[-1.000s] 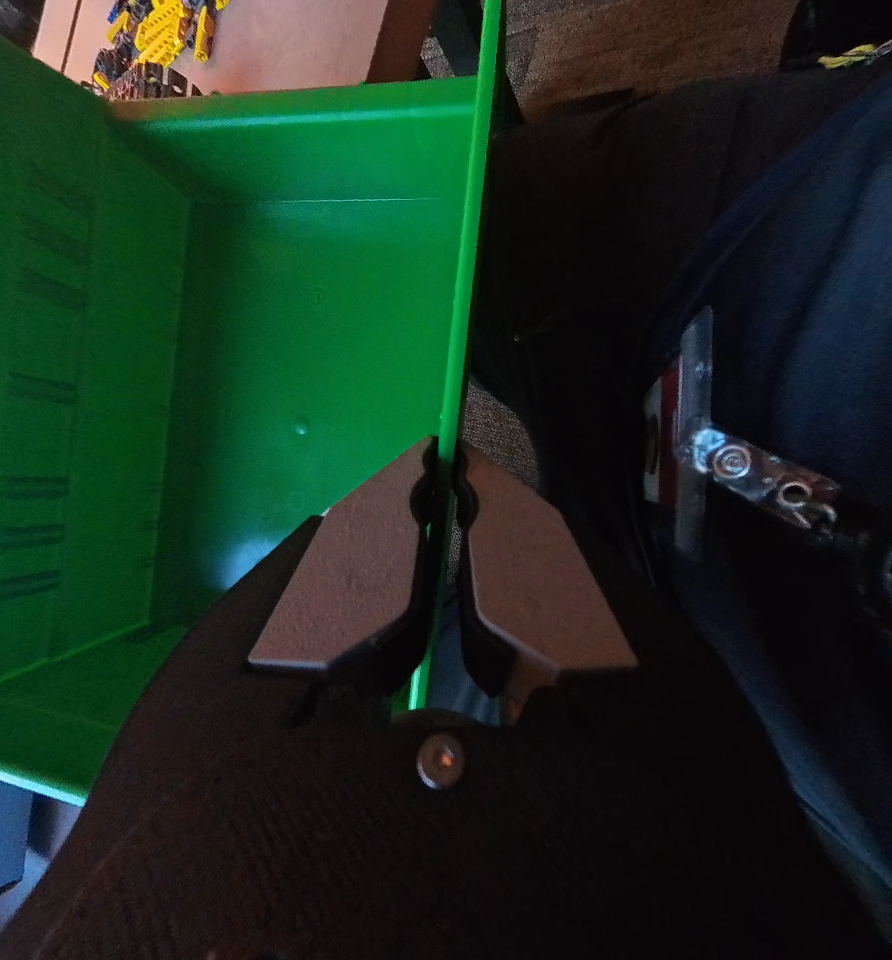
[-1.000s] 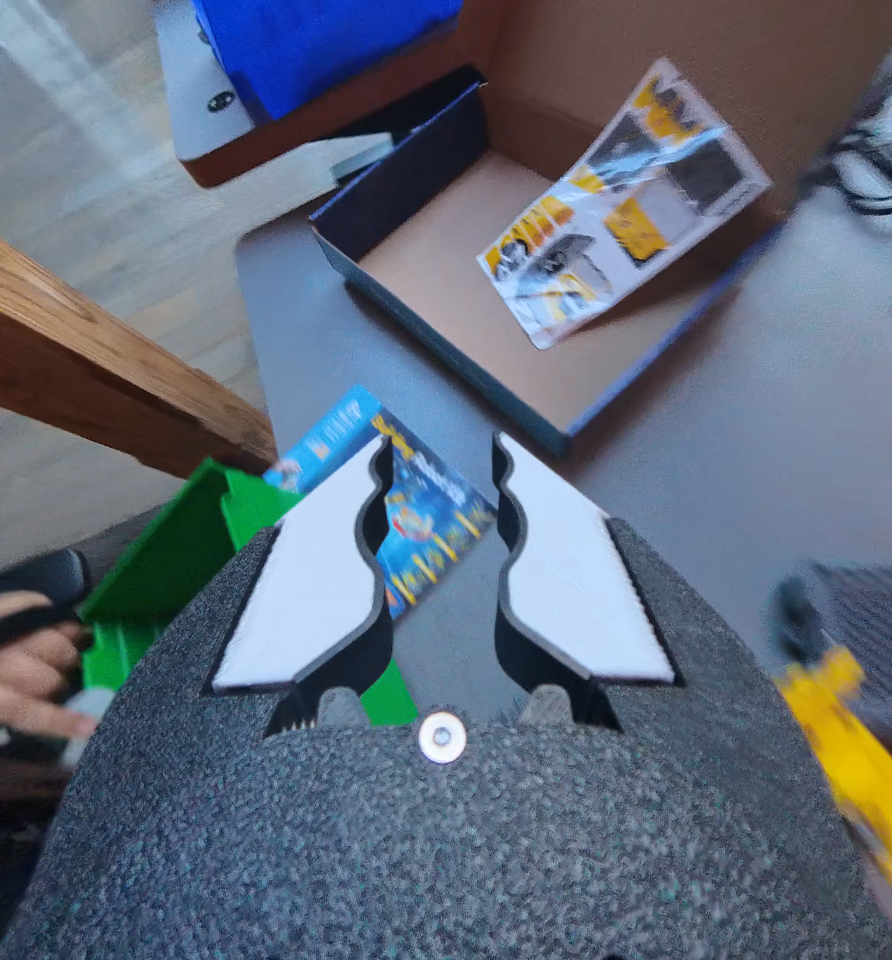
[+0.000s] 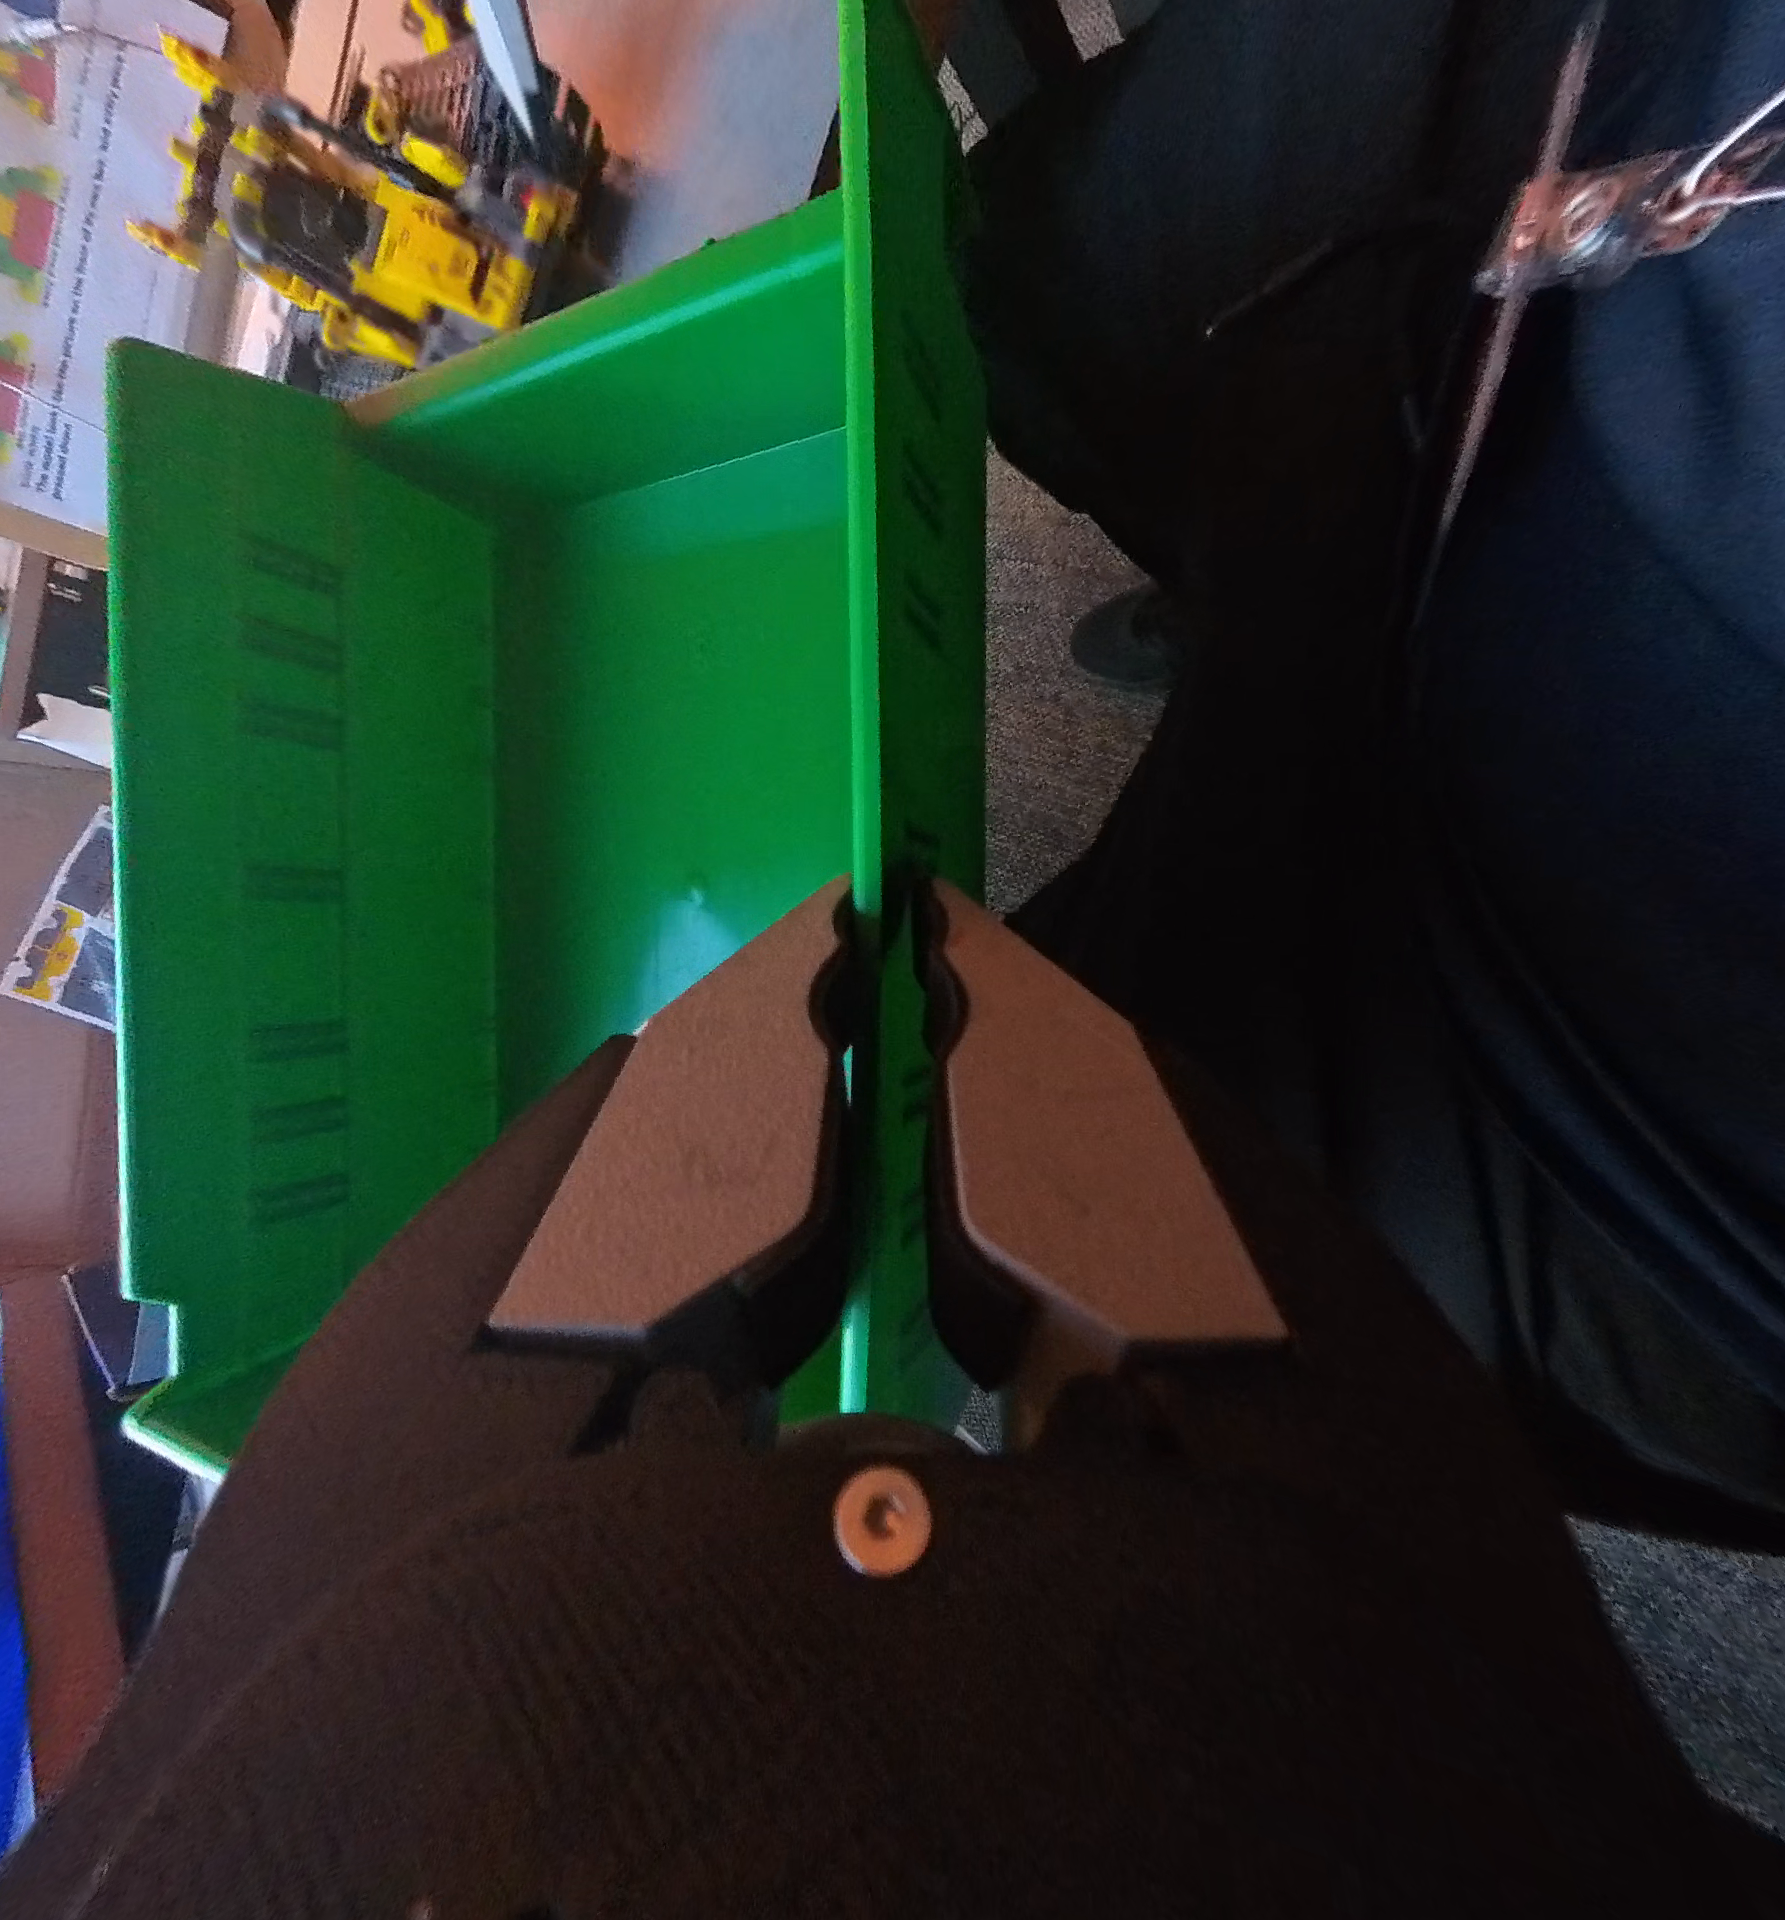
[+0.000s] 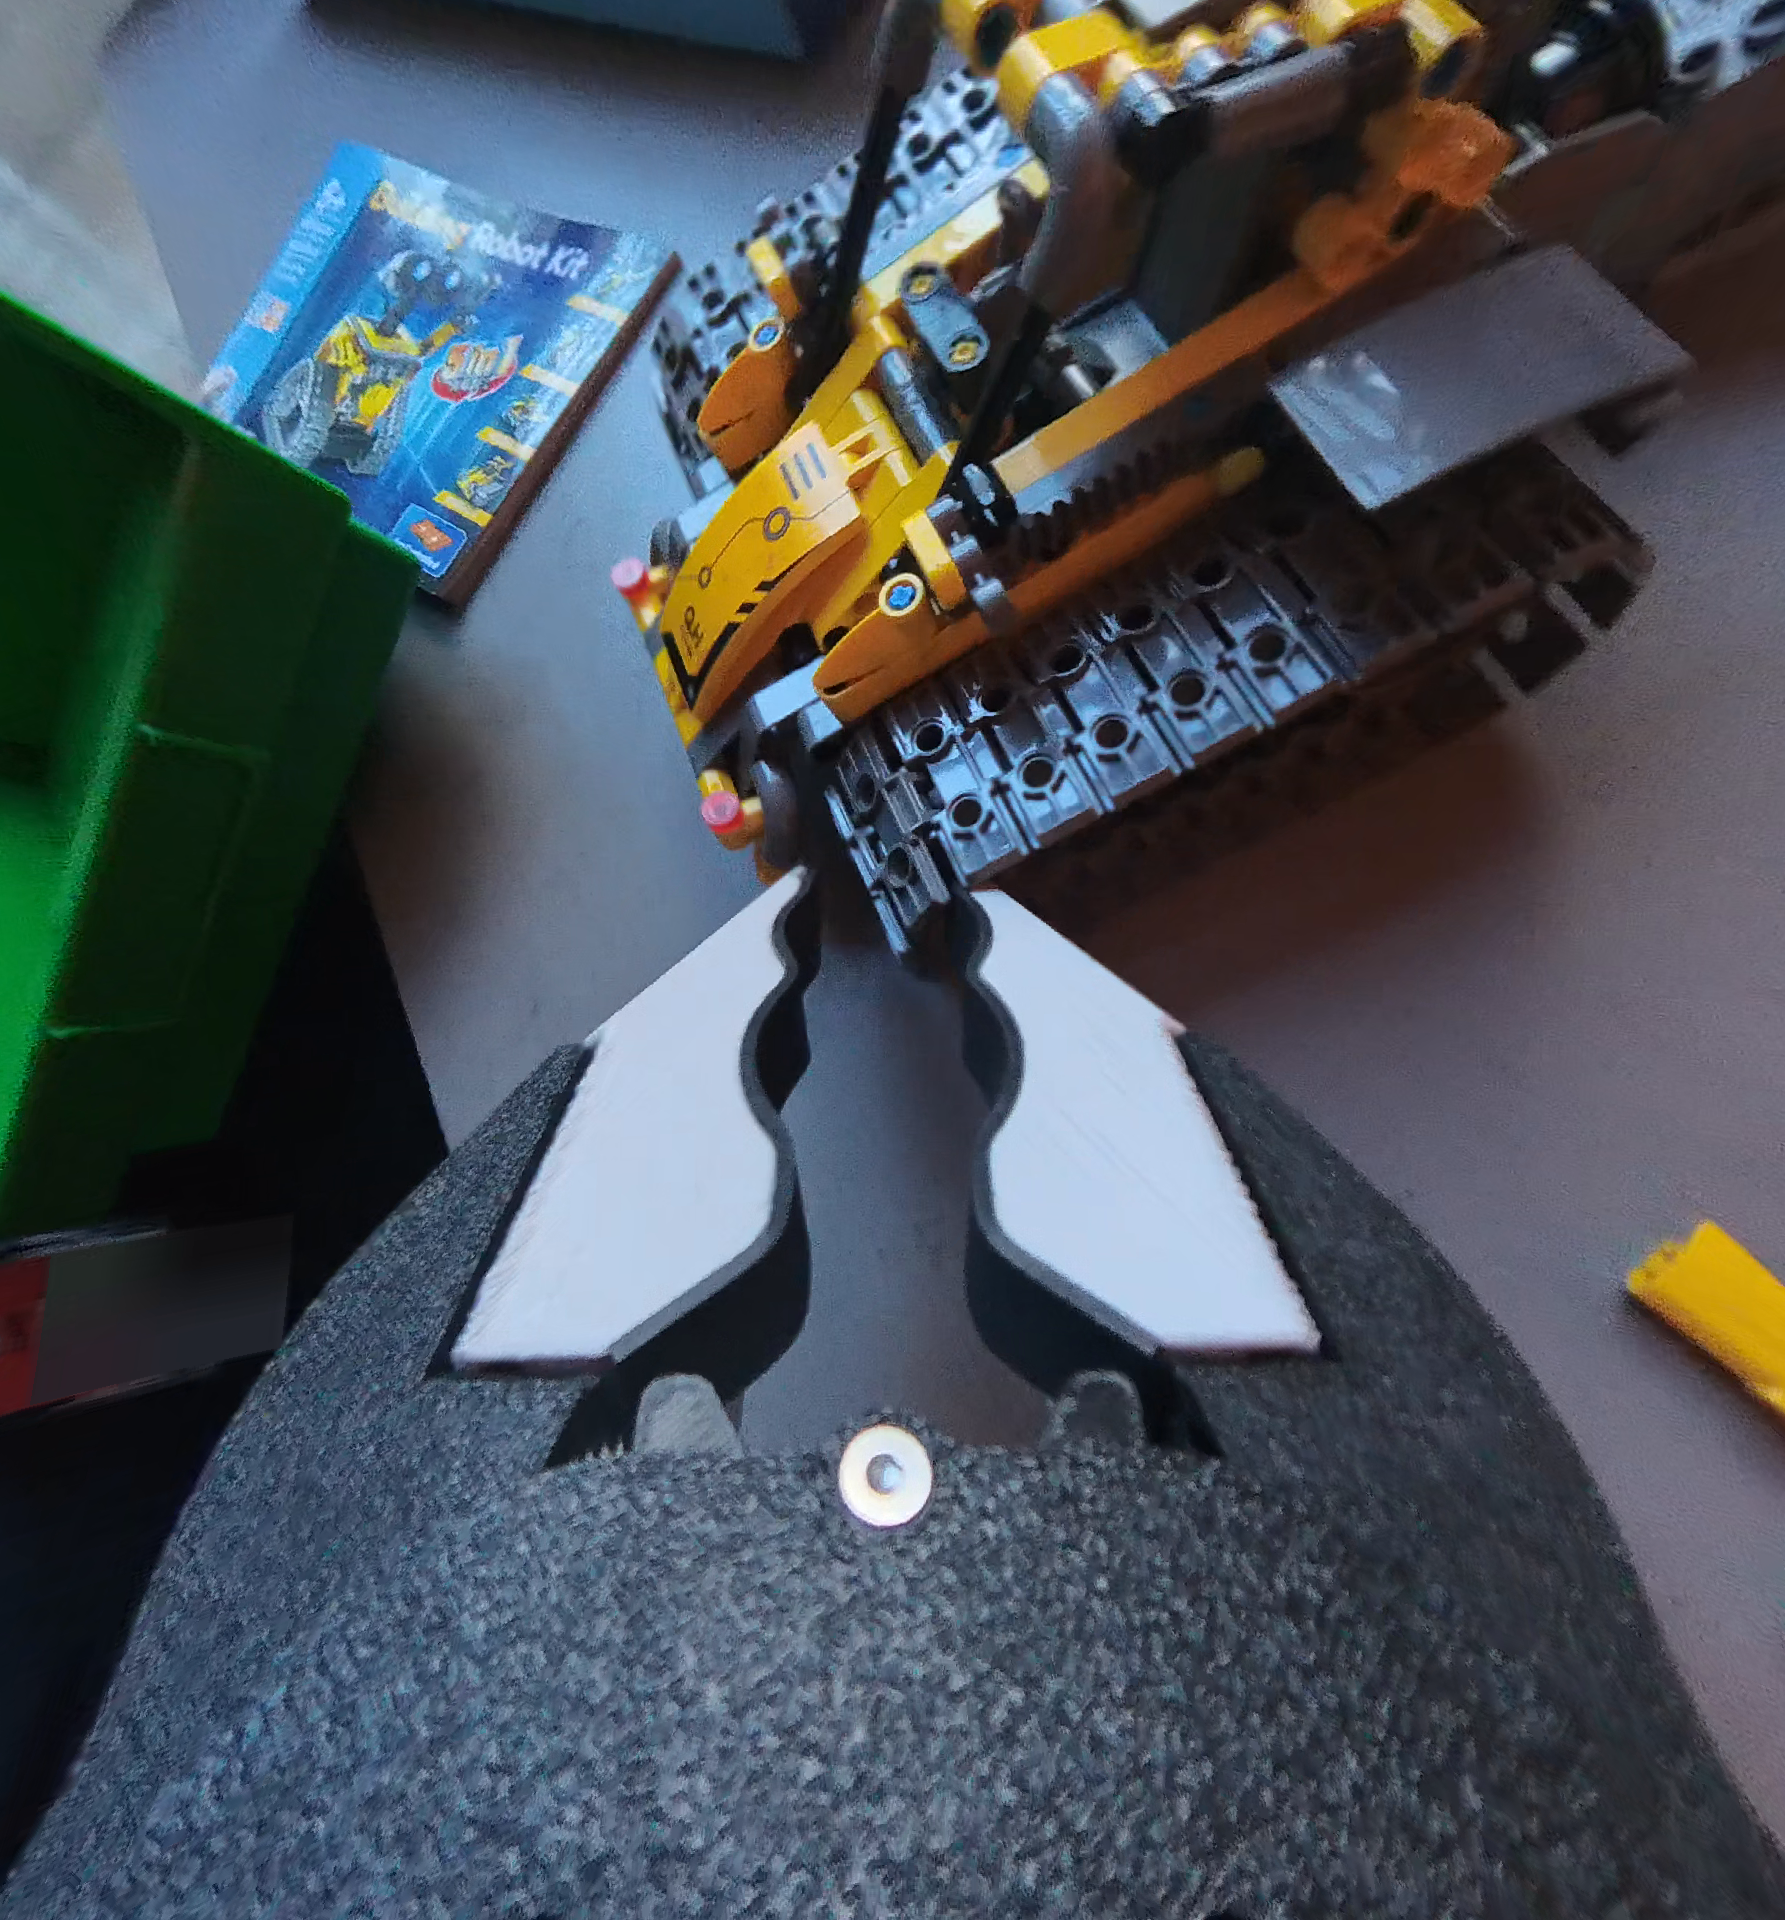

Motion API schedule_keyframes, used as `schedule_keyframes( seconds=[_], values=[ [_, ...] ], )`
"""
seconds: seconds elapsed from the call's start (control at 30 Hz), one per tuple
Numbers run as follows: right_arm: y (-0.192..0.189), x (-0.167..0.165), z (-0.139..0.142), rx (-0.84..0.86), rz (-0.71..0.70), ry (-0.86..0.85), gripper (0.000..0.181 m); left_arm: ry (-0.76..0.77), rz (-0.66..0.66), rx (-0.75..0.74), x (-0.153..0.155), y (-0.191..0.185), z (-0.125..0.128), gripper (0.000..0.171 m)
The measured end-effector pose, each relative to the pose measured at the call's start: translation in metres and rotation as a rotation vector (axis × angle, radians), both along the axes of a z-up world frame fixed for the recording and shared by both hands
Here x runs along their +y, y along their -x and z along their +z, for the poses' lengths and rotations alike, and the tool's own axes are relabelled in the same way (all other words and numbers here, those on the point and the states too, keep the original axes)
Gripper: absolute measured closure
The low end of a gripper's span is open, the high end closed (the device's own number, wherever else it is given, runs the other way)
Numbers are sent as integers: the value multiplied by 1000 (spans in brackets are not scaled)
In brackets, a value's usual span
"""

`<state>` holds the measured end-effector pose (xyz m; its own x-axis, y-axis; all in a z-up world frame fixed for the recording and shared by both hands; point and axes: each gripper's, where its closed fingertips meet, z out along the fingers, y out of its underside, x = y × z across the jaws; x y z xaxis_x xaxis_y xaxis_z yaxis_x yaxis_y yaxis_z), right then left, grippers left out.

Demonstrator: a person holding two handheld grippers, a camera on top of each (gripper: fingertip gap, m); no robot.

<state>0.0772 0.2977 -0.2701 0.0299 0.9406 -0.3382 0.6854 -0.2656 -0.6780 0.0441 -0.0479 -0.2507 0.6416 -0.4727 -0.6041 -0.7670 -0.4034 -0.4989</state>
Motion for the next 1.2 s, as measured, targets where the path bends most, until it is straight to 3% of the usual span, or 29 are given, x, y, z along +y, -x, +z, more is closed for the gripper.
schedule_keyframes(
  seconds=[0.17, 0.3, 0.43, 0.67, 0.87, 1.2],
  values=[
    [26, -15, 0, -3, 35, -40, 163, -3, -15, 36, -1, -6, -4, 165],
    [49, -34, 2, 23, 96, -14, 149, -25, -25, 37, 2, -13, -4, 165],
    [55, -47, 4, 23, 142, -43, 148, -34, -42, 30, 6, -18, -3, 164],
    [25, -33, 24, 150, 28, 55, 153, -34, -61, 35, 9, -18, -8, 165],
    [-16, -46, 32, 244, 19, 131, 148, -20, -88, 18, 5, -20, -7, 165],
    [-35, -76, 18, 230, 89, -64, 142, 68, -179, 2, -18, -25, -15, 167]
  ],
)
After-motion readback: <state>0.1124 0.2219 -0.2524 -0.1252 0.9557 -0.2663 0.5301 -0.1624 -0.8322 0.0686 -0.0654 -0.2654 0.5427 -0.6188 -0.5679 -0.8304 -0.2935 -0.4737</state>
